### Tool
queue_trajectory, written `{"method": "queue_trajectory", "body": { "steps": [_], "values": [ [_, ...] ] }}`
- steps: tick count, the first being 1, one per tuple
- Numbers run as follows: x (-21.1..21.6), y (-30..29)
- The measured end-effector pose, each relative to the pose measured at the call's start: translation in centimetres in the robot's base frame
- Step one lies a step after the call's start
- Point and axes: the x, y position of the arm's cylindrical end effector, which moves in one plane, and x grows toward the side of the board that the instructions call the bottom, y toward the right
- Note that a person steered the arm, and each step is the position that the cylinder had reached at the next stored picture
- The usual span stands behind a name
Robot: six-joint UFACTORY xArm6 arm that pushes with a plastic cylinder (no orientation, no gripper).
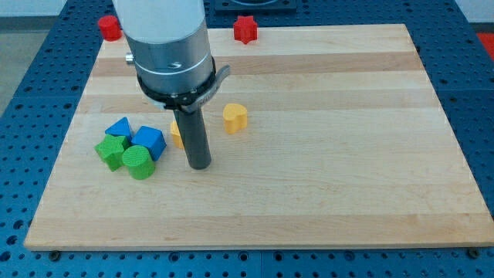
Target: Slide the yellow hexagon diagonally to red circle
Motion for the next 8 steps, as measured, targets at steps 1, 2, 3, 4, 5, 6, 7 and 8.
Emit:
{"method": "queue_trajectory", "body": {
  "steps": [1,2,3,4,5,6,7,8],
  "values": [
    [-1.2,0.0],
    [-2.4,0.0],
    [-3.6,0.0],
    [-4.4,0.0],
    [-4.7,0.0],
    [-4.8,0.0],
    [-4.8,0.0],
    [-5.0,0.1]
  ]
}}
